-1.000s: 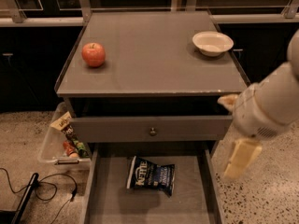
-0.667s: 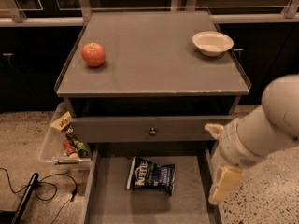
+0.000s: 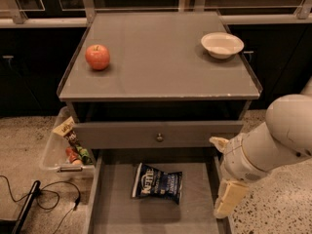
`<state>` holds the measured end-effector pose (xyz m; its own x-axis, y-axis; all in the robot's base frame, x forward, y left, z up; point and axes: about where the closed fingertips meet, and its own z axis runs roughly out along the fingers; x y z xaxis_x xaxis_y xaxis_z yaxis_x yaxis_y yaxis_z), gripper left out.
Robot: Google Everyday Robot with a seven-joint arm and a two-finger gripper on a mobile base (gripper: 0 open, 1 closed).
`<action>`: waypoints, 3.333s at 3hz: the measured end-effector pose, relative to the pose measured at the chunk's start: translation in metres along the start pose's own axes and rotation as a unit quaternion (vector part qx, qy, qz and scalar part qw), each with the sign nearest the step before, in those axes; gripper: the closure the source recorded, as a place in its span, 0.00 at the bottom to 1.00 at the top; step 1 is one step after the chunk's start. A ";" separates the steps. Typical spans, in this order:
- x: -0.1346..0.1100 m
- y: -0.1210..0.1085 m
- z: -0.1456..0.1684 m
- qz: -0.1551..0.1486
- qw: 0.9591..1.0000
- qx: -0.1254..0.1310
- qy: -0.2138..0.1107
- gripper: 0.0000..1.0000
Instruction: Pick blue chip bag from middle drawer and place on counter
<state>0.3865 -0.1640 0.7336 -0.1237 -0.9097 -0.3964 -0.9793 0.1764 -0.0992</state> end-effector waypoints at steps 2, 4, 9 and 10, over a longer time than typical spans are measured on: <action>0.024 0.008 0.143 0.024 0.996 -0.035 -0.075 0.00; 0.029 -0.007 0.225 0.050 0.989 -0.023 -0.138 0.00; 0.036 -0.069 0.363 0.077 0.982 0.023 -0.169 0.00; 0.032 -0.078 0.376 0.062 0.977 0.039 -0.200 0.00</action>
Offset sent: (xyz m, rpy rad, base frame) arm 0.0640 0.0528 -0.2531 0.3265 -0.0238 -0.0911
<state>0.5189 -0.0659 0.3853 -0.1526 -0.6633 -0.7326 -0.9439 0.3176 -0.0910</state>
